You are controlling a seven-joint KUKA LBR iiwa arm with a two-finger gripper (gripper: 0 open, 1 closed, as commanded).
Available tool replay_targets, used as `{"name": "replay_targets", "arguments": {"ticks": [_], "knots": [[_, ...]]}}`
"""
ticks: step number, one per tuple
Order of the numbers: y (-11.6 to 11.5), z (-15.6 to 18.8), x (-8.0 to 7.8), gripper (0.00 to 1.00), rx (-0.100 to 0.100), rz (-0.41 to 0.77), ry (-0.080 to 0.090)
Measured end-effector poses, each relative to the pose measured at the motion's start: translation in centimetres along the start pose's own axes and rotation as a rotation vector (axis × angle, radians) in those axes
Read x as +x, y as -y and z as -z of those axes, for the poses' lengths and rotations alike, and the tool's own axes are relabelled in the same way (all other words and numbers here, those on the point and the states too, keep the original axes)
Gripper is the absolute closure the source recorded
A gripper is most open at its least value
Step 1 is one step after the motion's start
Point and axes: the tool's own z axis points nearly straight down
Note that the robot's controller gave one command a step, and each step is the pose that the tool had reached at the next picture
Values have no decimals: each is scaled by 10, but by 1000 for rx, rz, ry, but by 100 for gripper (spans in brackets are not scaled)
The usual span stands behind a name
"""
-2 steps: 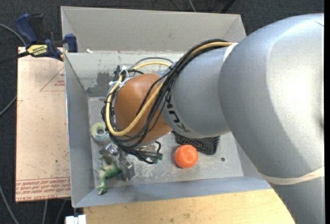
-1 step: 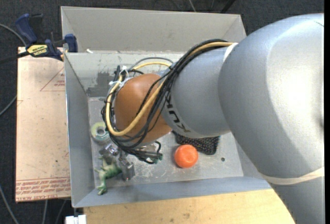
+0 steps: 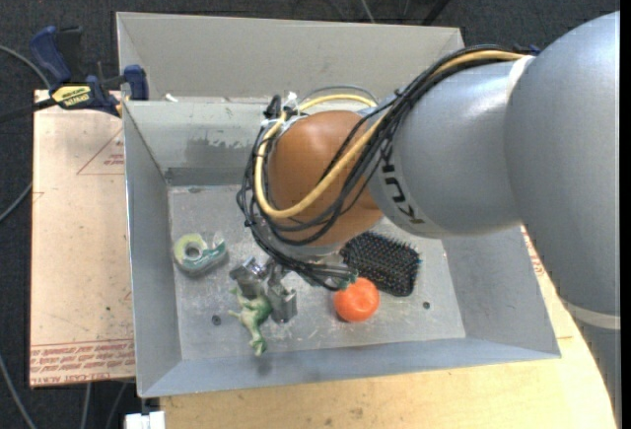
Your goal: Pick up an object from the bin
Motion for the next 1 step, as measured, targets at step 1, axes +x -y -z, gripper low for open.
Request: {"name": "replay_targets", "arguments": {"ticks": [1], "knots": [[12, 33, 3, 100, 7, -24, 2]]}}
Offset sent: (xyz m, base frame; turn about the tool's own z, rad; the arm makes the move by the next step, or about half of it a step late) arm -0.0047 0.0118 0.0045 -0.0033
